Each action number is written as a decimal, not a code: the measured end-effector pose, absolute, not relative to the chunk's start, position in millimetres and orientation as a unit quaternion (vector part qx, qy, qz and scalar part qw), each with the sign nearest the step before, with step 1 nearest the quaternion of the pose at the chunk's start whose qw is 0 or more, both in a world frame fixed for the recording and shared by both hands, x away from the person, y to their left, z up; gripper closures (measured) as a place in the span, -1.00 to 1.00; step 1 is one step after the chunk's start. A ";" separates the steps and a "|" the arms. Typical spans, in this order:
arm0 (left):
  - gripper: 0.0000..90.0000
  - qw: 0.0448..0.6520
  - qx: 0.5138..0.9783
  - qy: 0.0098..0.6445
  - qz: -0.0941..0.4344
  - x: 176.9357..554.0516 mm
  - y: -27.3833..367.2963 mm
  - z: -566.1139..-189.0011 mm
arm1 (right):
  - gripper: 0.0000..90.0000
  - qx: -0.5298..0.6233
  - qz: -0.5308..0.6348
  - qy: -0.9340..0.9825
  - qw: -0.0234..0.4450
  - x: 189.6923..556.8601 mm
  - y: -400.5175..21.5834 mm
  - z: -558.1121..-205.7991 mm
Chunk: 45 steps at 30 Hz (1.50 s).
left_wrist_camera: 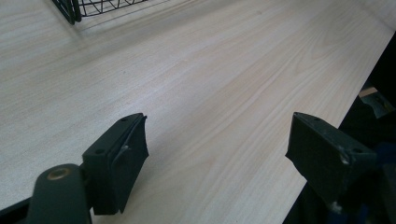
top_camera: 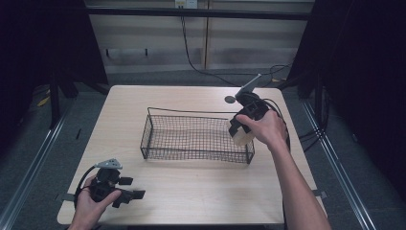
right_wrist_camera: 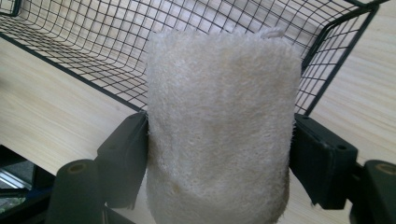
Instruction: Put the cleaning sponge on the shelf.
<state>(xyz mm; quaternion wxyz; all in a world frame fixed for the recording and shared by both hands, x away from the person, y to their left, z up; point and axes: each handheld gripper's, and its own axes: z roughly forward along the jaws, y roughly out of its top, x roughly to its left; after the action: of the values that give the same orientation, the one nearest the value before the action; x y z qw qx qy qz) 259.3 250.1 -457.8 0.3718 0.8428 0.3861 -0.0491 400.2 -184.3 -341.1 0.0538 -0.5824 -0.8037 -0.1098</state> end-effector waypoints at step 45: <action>-0.56 0.373 0.843 0.385 -0.051 259.2 249.6 -458.5 | -0.42 -0.673 -0.073 -0.732 0.069 414.3 -170.1 -418.6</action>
<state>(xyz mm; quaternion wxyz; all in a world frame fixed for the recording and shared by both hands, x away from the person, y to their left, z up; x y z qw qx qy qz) 259.2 249.6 -458.5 0.3729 0.8425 0.3853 -0.0509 414.3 -170.1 -418.6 0.0688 -0.6735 -0.7324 -0.0733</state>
